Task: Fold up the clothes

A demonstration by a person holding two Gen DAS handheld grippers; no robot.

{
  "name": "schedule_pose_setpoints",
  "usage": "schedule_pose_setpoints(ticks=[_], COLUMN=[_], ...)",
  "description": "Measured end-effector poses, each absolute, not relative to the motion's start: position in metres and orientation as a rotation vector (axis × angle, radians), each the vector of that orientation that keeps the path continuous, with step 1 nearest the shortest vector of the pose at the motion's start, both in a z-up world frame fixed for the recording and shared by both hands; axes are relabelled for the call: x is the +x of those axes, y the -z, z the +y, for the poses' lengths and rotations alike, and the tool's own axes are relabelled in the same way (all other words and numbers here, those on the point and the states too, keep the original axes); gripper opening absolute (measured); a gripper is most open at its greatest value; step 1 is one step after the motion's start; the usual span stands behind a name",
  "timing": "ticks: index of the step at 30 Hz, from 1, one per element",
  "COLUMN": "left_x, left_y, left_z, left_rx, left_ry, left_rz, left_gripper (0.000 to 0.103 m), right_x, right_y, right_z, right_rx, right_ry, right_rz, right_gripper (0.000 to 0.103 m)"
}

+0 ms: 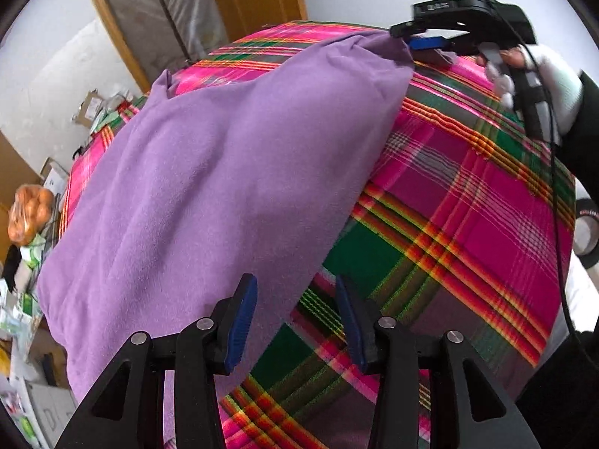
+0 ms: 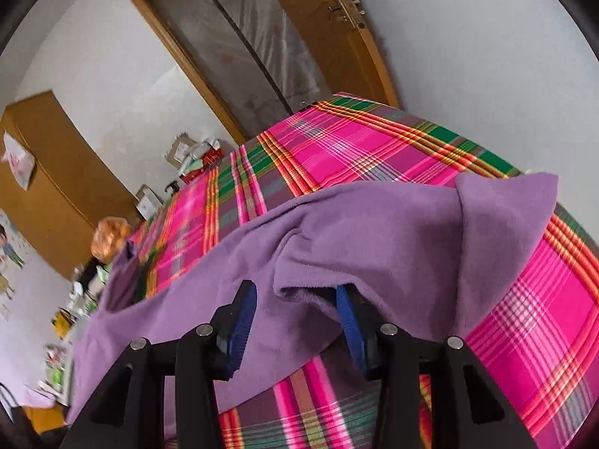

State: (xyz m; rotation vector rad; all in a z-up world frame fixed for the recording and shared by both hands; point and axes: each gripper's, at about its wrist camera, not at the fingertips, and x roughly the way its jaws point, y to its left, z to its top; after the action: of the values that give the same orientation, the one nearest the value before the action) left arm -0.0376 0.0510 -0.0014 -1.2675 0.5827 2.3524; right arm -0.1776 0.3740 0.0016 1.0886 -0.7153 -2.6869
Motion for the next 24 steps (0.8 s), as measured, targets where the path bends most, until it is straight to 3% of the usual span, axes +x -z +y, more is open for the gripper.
schedule_pose_setpoints(ticks=[2,5,8,11,24], left_x=[-0.042,-0.046,-0.05,-0.049,-0.012], left_y=[0.001,0.001,0.0,-0.002,-0.067], left_z=[0.049,0.049,0.048,0.042,0.007], left_rx=[-1.28,-1.293,-1.306,-1.319,-1.107], left_ry=[-2.357,-2.358,-2.349,-2.344,-2.341], left_rz=[0.559,0.549,0.525,0.481,0.168], left_gripper=[0.043,0.019,0.008,0.003,0.002], right_x=[-0.181,-0.192,-0.204,-0.195,-0.089], right_y=[0.002,0.007,0.01,-0.003,-0.089], right_z=[0.373,0.37,0.367,0.373,0.446], right_rx=[1.105,1.146,1.195,1.146,0.924], right_ry=[2.67,2.657,2.658,2.669,2.784], right_rz=[-0.726,-0.715,-0.703,-0.728,-0.808], right_gripper=[0.045,0.045,0.004,0.003,0.002])
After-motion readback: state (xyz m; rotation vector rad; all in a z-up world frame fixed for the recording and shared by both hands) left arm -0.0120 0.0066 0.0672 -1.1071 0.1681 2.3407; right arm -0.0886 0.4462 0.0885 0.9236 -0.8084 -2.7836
